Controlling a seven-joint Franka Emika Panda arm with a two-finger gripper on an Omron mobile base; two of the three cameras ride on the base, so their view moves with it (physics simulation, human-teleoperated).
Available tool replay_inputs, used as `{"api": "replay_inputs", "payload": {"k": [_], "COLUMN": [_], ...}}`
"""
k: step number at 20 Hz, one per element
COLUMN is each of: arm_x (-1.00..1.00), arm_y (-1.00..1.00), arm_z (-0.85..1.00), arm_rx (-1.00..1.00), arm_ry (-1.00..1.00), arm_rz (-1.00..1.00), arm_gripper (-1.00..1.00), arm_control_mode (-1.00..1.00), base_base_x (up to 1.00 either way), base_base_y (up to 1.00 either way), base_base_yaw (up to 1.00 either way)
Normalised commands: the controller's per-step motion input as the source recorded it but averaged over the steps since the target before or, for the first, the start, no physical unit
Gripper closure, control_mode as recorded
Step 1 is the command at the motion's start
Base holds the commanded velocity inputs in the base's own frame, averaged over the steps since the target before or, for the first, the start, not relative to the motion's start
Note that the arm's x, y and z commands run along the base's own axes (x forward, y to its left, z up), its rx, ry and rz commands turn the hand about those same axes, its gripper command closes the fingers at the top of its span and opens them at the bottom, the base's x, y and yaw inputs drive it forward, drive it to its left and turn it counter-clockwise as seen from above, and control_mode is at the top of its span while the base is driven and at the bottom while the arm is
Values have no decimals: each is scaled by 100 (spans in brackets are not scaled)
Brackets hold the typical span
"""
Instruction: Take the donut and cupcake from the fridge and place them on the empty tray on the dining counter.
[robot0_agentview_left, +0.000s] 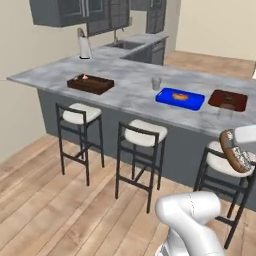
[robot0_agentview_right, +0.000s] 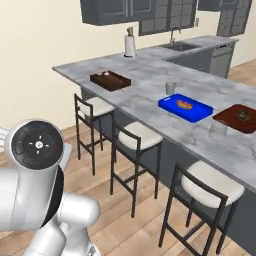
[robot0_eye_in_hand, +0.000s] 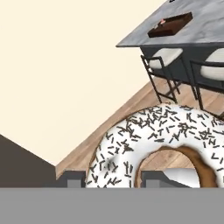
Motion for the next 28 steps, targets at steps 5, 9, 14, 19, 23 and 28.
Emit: {"api": "replay_inputs", "payload": {"k": [5, 9, 14, 19, 23, 28], "arm_x": [0, 0, 0, 0, 0, 0], "arm_y": [0, 0, 0, 0, 0, 0], "arm_z": [0, 0, 0, 0, 0, 0], "arm_rx": [0, 0, 0, 0, 0, 0], "arm_ry": [0, 0, 0, 0, 0, 0], "arm_rz": [0, 0, 0, 0, 0, 0], "arm_gripper": [100, 100, 100, 100, 100, 100], "arm_control_mode": [100, 100, 100, 100, 100, 100], "base_base_x": [100, 100, 81, 19, 0, 0], "base_base_y": [86, 96, 100, 100, 100, 100], "base_base_yaw": [-65, -61, -49, -25, -7, -5]}}
